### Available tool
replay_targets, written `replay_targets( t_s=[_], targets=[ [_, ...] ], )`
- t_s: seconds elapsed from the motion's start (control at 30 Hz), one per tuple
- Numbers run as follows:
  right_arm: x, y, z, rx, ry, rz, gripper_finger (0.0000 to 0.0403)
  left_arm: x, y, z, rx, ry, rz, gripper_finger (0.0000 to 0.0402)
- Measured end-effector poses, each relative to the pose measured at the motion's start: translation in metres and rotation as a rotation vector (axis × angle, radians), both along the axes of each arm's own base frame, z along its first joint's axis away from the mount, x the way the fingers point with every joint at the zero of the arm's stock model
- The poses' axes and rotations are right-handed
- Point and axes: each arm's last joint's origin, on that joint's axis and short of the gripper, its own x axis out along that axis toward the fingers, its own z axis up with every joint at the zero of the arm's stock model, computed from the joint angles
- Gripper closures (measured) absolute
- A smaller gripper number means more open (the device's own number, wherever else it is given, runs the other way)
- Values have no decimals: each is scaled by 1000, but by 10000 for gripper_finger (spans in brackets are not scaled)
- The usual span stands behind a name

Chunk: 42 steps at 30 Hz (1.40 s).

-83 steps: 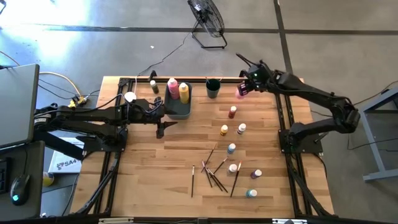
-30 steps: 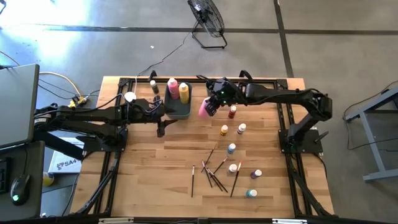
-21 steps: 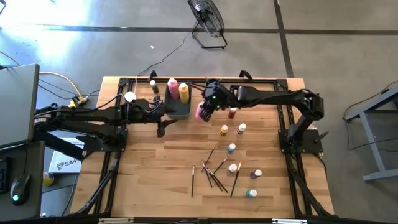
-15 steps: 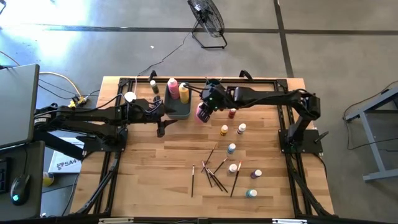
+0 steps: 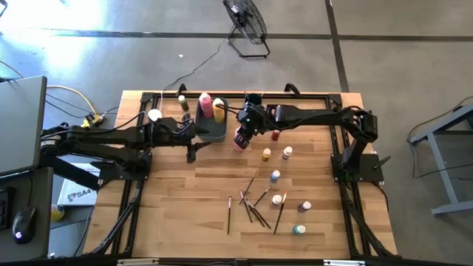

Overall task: Pick & Place Paint Supplies
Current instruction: Put the large pink paint bottle into the green bin

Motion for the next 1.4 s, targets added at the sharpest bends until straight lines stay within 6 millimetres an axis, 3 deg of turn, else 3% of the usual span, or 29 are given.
replay_targets(
  t_s=[0.4, 1.03, 1.4],
  targets=[
    [4, 0, -2, -14, -14, 24, 270, 0, 0, 0, -1, 4, 0, 190],
    [6, 1, -1, -44, -14, 126, 161, 0, 0, -1, -2, 7, -1, 190],
    [4, 2, -1, -38, -1, 193, 131, -1, 0, -4, -9, 43, -1, 190]
  ],
)
